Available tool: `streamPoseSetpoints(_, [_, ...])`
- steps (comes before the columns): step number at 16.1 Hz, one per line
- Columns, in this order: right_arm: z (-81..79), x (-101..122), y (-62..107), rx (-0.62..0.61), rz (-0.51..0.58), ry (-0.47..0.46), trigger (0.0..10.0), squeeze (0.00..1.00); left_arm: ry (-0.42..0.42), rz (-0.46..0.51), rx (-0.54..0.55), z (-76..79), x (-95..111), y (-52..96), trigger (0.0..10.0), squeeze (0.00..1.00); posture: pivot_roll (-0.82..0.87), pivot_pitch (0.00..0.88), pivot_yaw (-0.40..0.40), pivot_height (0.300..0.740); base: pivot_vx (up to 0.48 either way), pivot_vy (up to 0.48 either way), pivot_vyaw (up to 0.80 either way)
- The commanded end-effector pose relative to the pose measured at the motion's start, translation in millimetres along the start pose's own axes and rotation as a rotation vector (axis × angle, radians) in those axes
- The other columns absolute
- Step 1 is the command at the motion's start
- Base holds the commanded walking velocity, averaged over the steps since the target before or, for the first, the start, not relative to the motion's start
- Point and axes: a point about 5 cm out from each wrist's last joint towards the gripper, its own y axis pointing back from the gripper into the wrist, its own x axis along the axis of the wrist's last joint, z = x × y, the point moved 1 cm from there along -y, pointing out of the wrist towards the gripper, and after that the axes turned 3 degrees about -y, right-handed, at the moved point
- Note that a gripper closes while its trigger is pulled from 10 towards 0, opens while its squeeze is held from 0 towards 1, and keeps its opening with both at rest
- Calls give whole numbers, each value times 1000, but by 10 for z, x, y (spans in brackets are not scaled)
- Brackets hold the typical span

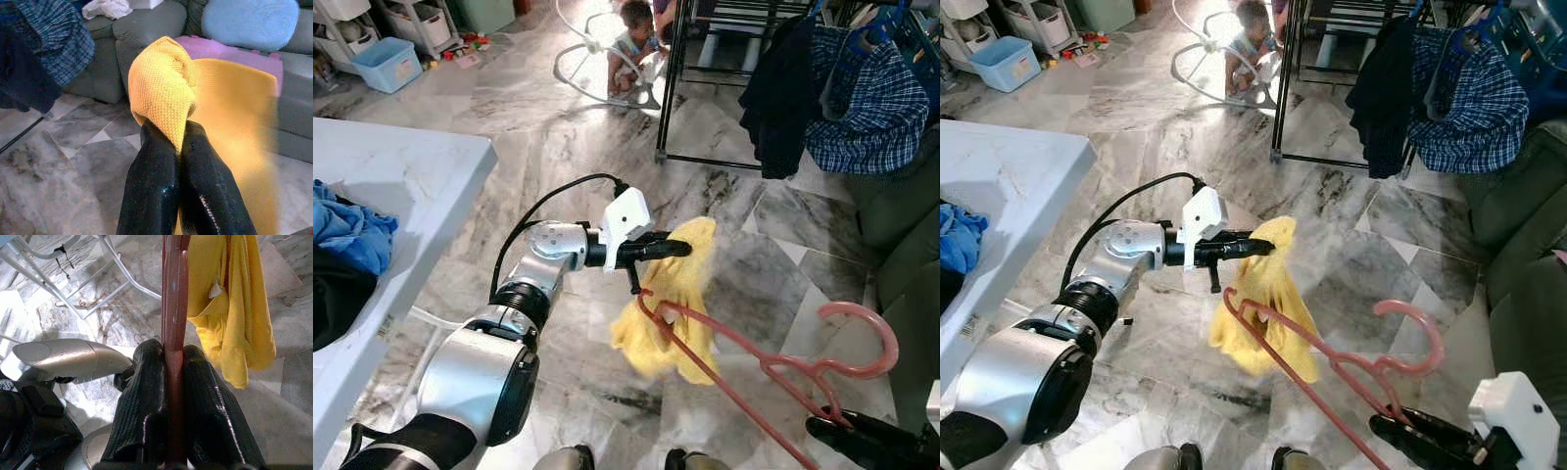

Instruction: Hang hanger

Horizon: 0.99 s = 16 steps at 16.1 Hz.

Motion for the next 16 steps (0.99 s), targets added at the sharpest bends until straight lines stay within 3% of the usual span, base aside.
streamPoseSetpoints(1, [-25,2,-10,10,6,-2,10000,0,-35,31,-7,-45,111,-17,10000,0,-105,157,10,740,0,0,0])
streamPoseSetpoints(4, [-30,-37,-25,-11,20,-18,10000,0,-33,47,-12,-70,147,3,10000,0,-98,158,14,740,0,0,0])
streamPoseSetpoints(7, [-26,111,14,-59,101,17,10000,0,-13,17,51,-131,106,69,10000,0,-100,155,12,740,0,0,0])
streamPoseSetpoints(8, [32,157,73,-122,126,36,10000,0,-16,0,69,-150,91,93,10000,0,-101,154,11,740,0,0,0])
streamPoseSetpoints(10, [301,80,322,-335,113,48,10000,0,-17,-4,70,-169,99,117,10000,0,-104,155,12,740,0,0,0])
streamPoseSetpoints(12, [406,25,419,-400,90,47,10000,0,-24,3,49,-163,123,107,10000,0,-103,154,13,740,0,0,0])
streamPoseSetpoints(16, [568,-96,267,-412,87,9,10000,0,-22,53,-30,-112,204,23,10000,0,-94,151,13,740,0,0,0])
